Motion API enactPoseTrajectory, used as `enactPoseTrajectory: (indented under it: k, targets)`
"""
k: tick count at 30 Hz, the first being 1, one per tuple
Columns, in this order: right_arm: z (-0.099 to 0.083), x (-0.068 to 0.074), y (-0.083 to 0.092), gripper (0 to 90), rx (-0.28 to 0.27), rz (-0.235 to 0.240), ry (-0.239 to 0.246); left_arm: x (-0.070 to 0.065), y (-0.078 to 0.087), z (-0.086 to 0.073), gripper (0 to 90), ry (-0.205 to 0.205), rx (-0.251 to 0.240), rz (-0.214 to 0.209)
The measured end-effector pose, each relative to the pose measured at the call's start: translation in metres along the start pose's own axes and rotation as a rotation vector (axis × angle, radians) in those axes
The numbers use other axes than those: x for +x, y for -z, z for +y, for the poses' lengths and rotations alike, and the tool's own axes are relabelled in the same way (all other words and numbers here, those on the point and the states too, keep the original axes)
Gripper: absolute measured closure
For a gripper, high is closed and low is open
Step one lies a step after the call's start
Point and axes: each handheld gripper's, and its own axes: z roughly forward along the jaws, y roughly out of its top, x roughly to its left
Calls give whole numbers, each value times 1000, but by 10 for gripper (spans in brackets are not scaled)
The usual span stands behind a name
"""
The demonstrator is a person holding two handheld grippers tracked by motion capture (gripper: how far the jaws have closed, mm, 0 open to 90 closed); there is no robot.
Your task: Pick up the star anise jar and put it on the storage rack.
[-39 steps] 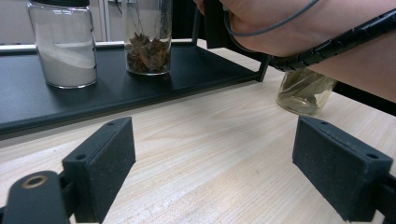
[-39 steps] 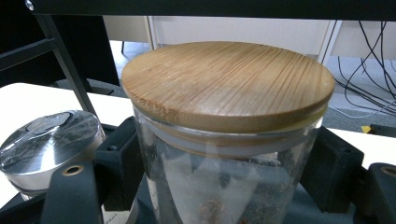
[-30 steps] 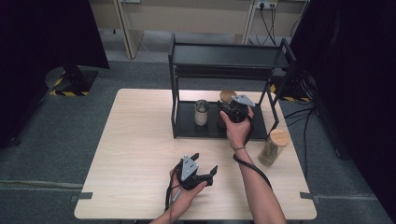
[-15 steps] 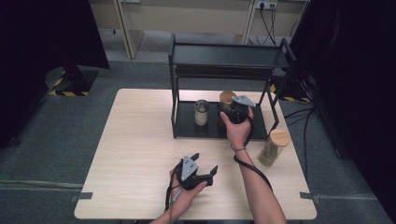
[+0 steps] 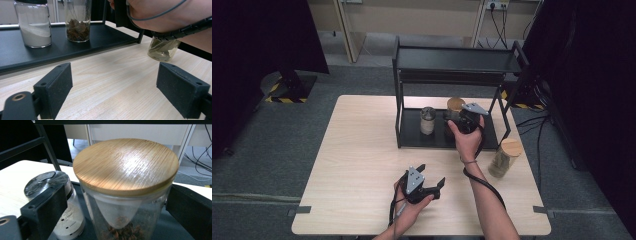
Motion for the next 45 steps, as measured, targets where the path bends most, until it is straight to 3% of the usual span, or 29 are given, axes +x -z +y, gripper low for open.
enactPoseTrajectory:
  k: [18,45]
  targets:
    - [0,5,21,28,-9,23,9,0,0,0,131,-2,1,1]
    - [-15,8,49,23,20,57,14,-1,0,0,131,-3,3,2]
